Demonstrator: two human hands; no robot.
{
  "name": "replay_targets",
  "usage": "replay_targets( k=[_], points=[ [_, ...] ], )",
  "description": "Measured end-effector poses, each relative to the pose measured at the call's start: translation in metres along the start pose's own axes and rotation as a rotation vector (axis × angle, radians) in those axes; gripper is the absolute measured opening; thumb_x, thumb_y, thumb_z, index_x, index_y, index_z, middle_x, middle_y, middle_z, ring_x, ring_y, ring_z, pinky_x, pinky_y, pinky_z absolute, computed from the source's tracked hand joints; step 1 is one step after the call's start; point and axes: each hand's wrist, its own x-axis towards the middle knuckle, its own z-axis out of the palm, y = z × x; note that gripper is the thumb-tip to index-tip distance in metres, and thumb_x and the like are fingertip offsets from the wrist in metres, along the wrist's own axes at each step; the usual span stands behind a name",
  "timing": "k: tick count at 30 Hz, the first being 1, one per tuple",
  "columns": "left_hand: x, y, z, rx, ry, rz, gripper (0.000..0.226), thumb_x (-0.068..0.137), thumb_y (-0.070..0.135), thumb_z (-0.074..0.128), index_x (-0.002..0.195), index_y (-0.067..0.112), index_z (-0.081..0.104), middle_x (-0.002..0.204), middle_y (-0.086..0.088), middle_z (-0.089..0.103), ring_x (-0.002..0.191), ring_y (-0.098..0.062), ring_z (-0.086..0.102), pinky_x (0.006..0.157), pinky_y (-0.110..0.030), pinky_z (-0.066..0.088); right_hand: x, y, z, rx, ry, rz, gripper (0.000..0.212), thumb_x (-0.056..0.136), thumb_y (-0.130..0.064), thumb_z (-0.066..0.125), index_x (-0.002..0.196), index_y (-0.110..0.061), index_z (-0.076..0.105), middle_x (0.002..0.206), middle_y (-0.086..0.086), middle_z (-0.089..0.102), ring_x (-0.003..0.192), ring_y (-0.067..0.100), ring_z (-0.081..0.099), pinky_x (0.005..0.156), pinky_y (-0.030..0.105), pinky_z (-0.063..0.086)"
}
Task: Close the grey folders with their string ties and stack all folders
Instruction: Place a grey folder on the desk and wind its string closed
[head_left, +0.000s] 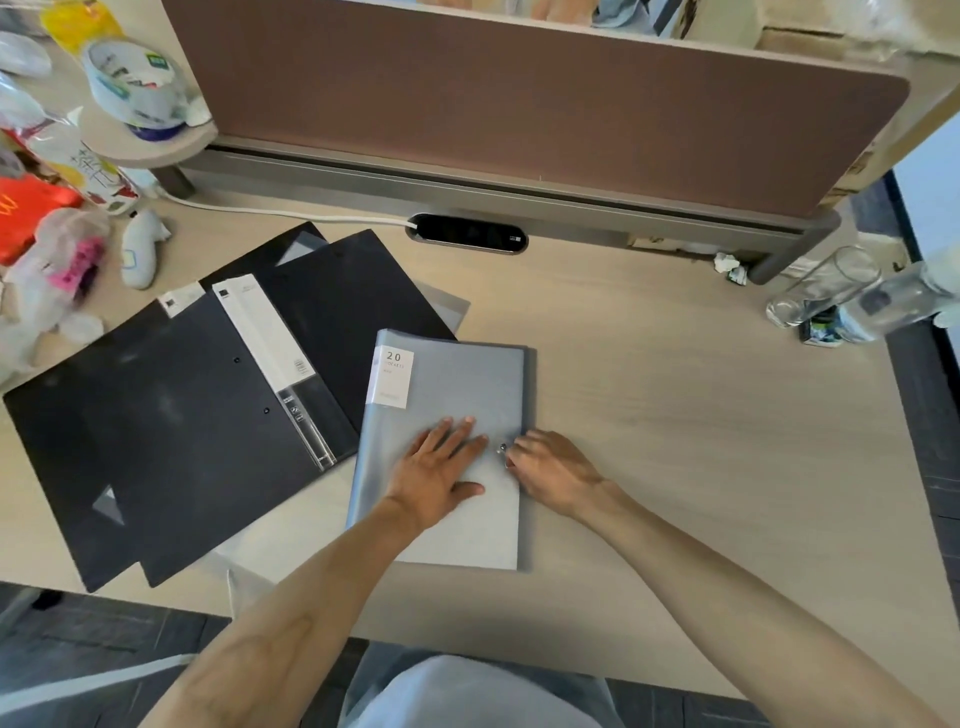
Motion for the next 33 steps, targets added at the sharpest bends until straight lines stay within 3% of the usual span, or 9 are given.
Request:
replay_targets(
  k=[2,5,10,14,18,22,28,33],
  points=[
    [-0.001,-0.002,0.002,-0.042,0.015,0.002,0.069,0.090,0.057,0.044,0.150,0.029,0.023,0.161,0.005,0.012,0.149,-0.022,0.010,0.121,-0.041,0.014,0.008,-0.001,0.005,-0.047,-0.020,-0.027,0.017,0.059,-0.012,0.080,0.066,-0.013,0.065,0.061,0.001,0.063,0.058,0.022,0.062,0.051,0.026,0.049],
    [-0.001,-0.008,0.003,-0.104,0.049,0.001,0.078,0.087,0.054,0.052,0.151,0.023,0.021,0.161,0.006,0.012,0.150,-0.018,0.007,0.122,-0.039,0.012,0.019,-0.003,0.003,-0.161,-0.079,-0.045,0.019,0.054,-0.013,0.079,0.067,-0.014,0.066,0.064,0.001,0.064,0.063,0.021,0.064,0.052,0.026,0.048],
    [-0.001,-0.014,0.006,-0.137,0.086,0.036,0.080,0.084,0.053,0.059,0.149,0.020,0.027,0.160,0.004,0.019,0.149,-0.019,0.014,0.121,-0.040,0.016,0.040,-0.005,-0.010,-0.213,-0.243,-0.123,0.018,0.075,-0.006,0.061,0.093,-0.004,0.065,0.091,0.014,0.068,0.094,0.033,0.061,0.080,0.041,0.049],
    [-0.001,-0.013,0.006,-0.110,0.052,0.026,0.084,0.086,0.056,0.053,0.152,0.020,0.016,0.161,0.006,0.013,0.149,-0.017,0.007,0.123,-0.038,0.010,0.055,-0.003,-0.020,-0.259,-0.320,-0.138,0.026,0.086,-0.011,0.052,0.110,-0.005,0.057,0.112,0.012,0.062,0.114,0.030,0.050,0.094,0.043,0.038],
    [0.000,-0.013,-0.001,-0.075,-0.010,0.011,0.083,0.089,0.057,0.046,0.153,0.022,0.005,0.162,0.008,0.002,0.149,-0.014,-0.002,0.119,-0.030,-0.003,0.065,0.006,-0.025,-0.219,-0.238,-0.119,0.021,0.086,-0.015,0.056,0.104,-0.007,0.061,0.108,0.011,0.061,0.111,0.030,0.052,0.087,0.041,0.041],
    [0.000,-0.013,-0.004,-0.071,-0.026,0.018,0.079,0.091,0.056,0.045,0.152,0.023,0.008,0.162,0.009,-0.001,0.149,-0.014,-0.004,0.119,-0.030,-0.004,0.063,0.021,-0.023,-0.150,-0.164,-0.078,0.020,0.069,-0.023,0.076,0.079,-0.009,0.065,0.085,0.009,0.064,0.088,0.030,0.063,0.068,0.033,0.048],
    [-0.001,-0.009,-0.002,-0.050,-0.005,0.013,0.078,0.092,0.057,0.041,0.153,0.022,0.007,0.162,0.007,-0.001,0.149,-0.015,-0.006,0.117,-0.029,-0.008,0.042,0.030,-0.021,-0.063,-0.150,0.032,0.020,0.089,-0.025,0.056,0.097,-0.009,0.064,0.104,0.009,0.062,0.106,0.029,0.055,0.083,0.038,0.043],
    [0.001,-0.005,-0.003,-0.041,0.005,0.029,0.079,0.092,0.056,0.043,0.153,0.021,0.008,0.162,0.006,0.001,0.150,-0.016,-0.004,0.115,-0.027,-0.010,0.032,0.032,-0.013,0.155,-0.117,0.235,0.018,0.089,-0.026,0.052,0.091,-0.014,0.065,0.100,0.005,0.064,0.103,0.024,0.055,0.090,0.033,0.042]
  ],
)
